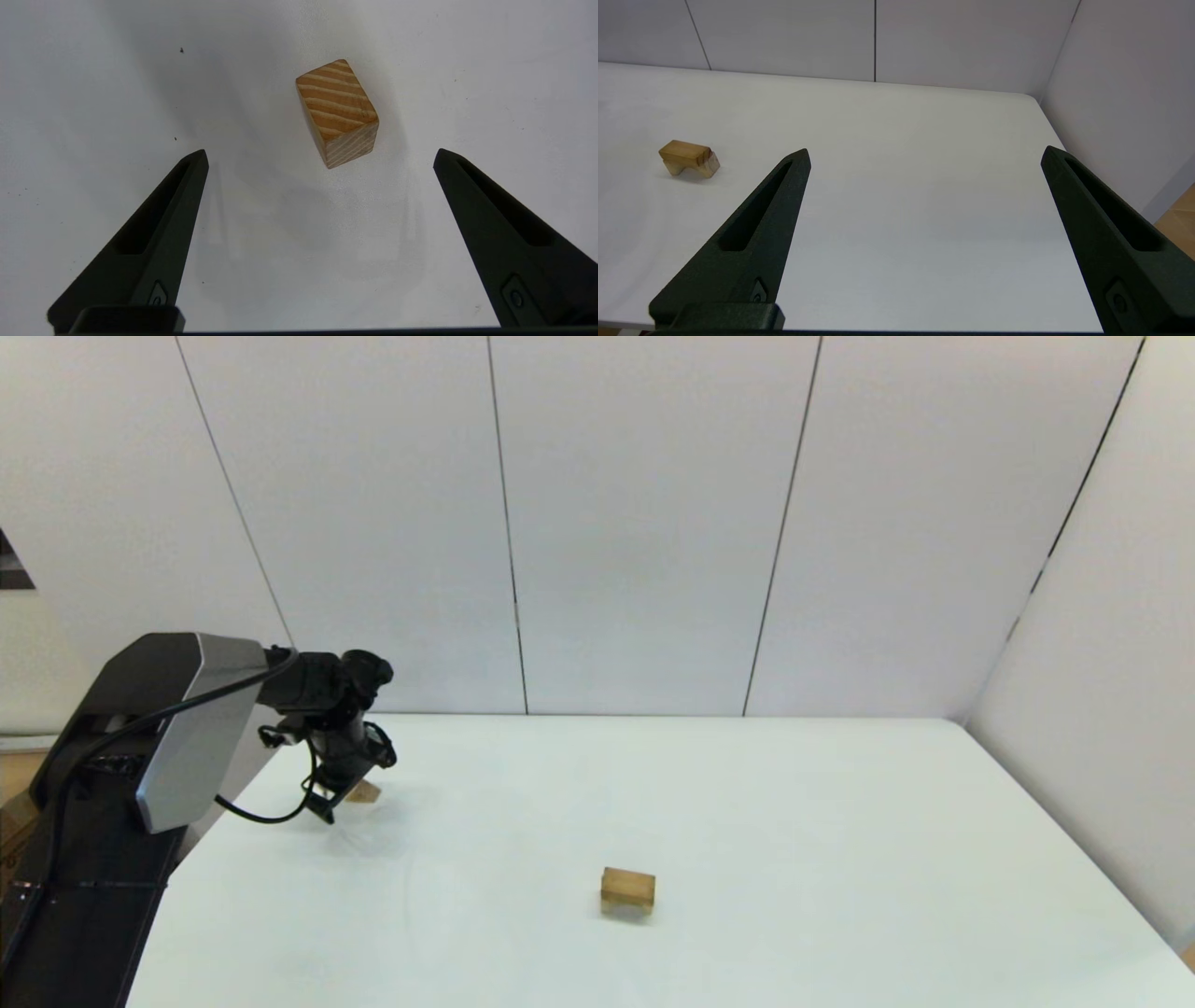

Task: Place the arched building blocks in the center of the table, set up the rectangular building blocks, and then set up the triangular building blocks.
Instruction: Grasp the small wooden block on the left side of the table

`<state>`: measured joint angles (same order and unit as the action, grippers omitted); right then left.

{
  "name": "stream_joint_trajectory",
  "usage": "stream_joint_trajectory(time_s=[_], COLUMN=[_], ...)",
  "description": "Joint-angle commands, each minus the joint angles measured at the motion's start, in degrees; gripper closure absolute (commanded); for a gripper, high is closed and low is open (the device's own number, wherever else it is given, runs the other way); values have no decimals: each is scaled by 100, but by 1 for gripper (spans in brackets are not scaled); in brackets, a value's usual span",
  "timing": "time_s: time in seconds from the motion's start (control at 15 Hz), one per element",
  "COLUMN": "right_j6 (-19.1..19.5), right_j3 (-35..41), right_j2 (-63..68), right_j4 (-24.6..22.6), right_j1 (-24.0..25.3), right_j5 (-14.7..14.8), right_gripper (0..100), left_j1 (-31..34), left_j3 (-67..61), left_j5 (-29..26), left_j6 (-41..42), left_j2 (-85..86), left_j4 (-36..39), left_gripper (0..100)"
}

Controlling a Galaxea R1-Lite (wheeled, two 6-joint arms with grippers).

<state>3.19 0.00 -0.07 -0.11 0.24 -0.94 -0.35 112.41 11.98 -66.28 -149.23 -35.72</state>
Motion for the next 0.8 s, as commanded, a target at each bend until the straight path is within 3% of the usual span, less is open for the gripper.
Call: stream_joint_trajectory(time_s=[0.07, 0.33, 0.53, 0.8], right_j6=[6, 6, 6, 6], right_j3=[0, 0, 0, 0], right_j2=[7, -1, 7, -1], right_j4=[-7, -7, 2, -7], right_j1=[2, 2, 2, 2], right_j5=[-3, -3, -3, -3], right_gripper=[0, 0, 0, 0], left_j1=[18, 18, 27, 27], left_j3=[-17, -9, 0, 9], left_j5=[23, 164, 700, 709], left_j6=[-43, -69, -25, -34], left_j2=[-10, -36, -186, -151], left_j4=[-93, -128, -93, -111], left_gripper=[100, 100, 100, 100])
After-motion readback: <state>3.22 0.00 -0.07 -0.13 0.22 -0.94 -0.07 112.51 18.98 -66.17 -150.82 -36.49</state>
